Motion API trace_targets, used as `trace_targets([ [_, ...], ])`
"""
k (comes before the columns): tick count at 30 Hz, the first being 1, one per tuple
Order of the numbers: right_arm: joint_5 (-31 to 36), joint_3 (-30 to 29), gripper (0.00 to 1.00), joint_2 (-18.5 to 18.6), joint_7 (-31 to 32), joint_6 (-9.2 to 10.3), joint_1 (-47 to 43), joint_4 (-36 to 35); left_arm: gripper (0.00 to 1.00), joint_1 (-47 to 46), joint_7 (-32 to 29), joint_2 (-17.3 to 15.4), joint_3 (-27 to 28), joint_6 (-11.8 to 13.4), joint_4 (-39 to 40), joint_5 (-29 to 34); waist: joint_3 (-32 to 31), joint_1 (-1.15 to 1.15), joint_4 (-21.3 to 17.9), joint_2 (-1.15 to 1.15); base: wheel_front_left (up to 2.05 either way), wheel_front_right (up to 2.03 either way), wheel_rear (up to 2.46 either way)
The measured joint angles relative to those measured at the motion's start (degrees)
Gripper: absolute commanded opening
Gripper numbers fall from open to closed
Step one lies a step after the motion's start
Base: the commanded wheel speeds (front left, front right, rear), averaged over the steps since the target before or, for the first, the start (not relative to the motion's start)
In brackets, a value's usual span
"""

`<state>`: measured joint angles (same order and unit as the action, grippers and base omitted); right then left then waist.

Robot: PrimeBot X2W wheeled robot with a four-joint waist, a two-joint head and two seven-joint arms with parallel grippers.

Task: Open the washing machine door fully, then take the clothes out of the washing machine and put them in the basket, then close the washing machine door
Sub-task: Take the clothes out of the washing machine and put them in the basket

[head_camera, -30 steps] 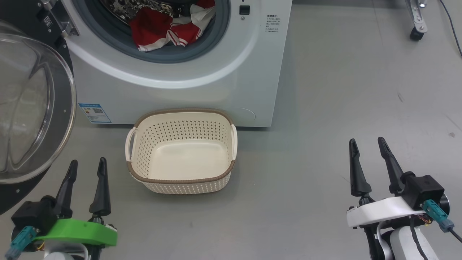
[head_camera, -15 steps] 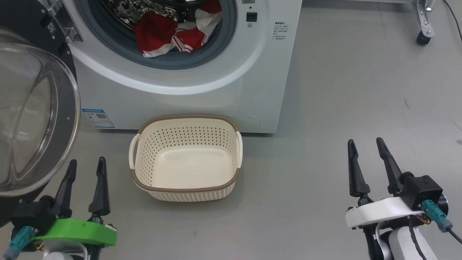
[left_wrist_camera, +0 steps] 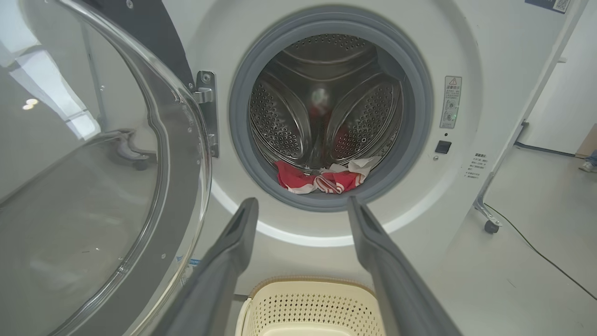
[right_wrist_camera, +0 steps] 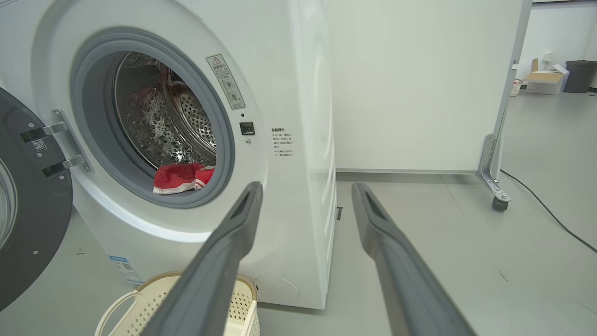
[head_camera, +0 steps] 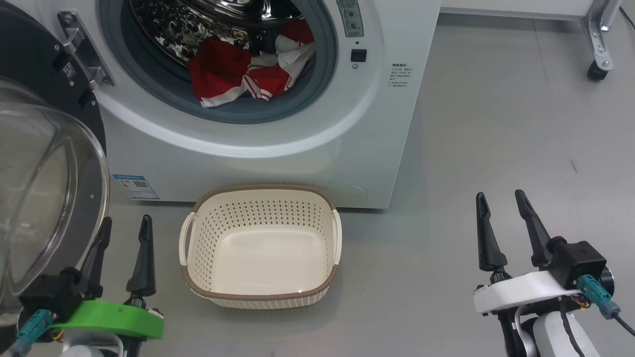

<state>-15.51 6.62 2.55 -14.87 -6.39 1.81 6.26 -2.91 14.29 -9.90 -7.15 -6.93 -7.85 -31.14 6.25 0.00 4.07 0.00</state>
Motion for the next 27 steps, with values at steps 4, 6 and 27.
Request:
trace_targets([
  [4,0.00,-0.02,1.00,0.00,0.00,0.00,0.01,0.02,1.00,0.00,0.00,0.00,-0.35,0.00,0.05,0.00,0.09,0.00,0.02,0.00,1.19,-1.19,0.00],
  [6,0.00,-0.04,1.00,0.00,0.00,0.00,0.01,0.03,1.00,0.00,0.00,0.00,-0.42,0.00,0.07,0.00,0.14,0.00,0.02,0.00,1.06,-1.06,0.00],
  [27,-0.01,-0.07,1.00,-0.01,0.00,0.00,0.02,0.26,1.00,0.02,0.00,-0.02,-1.27,-0.01,0.21,-0.01,-0.04,0.00,-0.10,0.00,0.62,-0.62,0.00],
])
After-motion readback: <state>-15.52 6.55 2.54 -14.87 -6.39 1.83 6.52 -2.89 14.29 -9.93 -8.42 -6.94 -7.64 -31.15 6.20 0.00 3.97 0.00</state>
